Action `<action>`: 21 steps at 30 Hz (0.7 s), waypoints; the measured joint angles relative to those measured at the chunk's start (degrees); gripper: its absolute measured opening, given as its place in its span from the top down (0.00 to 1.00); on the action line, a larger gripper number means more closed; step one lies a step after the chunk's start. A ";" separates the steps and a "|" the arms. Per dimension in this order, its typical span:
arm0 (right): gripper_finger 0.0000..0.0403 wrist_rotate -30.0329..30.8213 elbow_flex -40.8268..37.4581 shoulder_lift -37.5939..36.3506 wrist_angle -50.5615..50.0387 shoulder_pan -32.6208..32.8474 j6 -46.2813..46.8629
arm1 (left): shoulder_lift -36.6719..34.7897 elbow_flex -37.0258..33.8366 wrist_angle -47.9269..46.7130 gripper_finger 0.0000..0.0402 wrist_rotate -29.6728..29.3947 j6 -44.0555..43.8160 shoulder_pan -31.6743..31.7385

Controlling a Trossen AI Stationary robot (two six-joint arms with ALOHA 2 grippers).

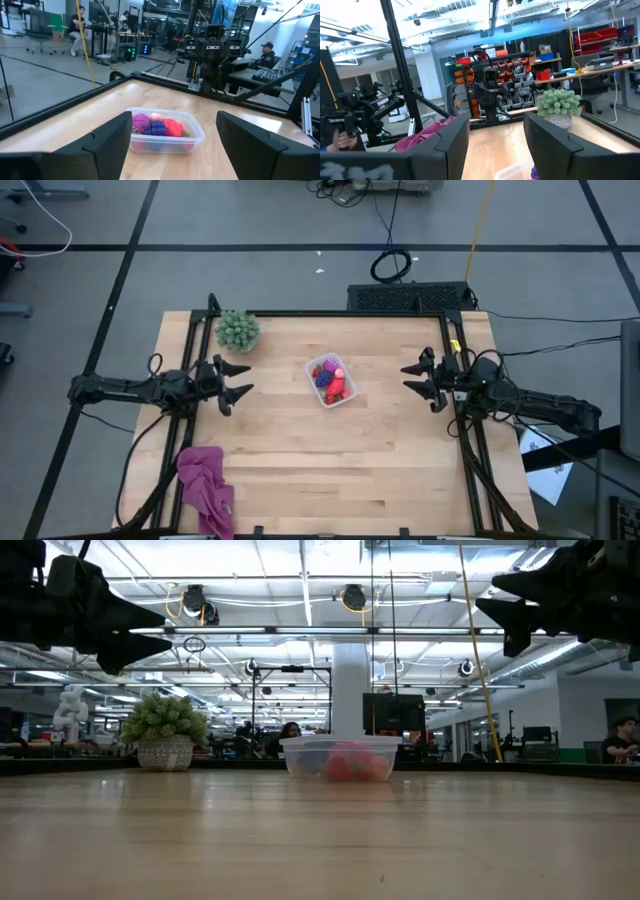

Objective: Pick and placing Produce into tupperware
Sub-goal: Return to Home Position

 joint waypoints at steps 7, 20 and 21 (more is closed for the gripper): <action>0.55 -1.62 -0.04 0.02 2.20 0.00 1.62 | -0.05 0.00 0.89 0.27 0.00 -1.16 0.00; 0.55 -5.74 -0.04 0.05 -2.19 0.00 0.00 | 0.44 0.02 -3.76 0.27 1.97 -2.55 0.00; 0.55 -5.74 -0.04 0.02 -2.42 0.00 -0.75 | 0.53 0.02 -4.38 0.27 1.15 -2.84 0.00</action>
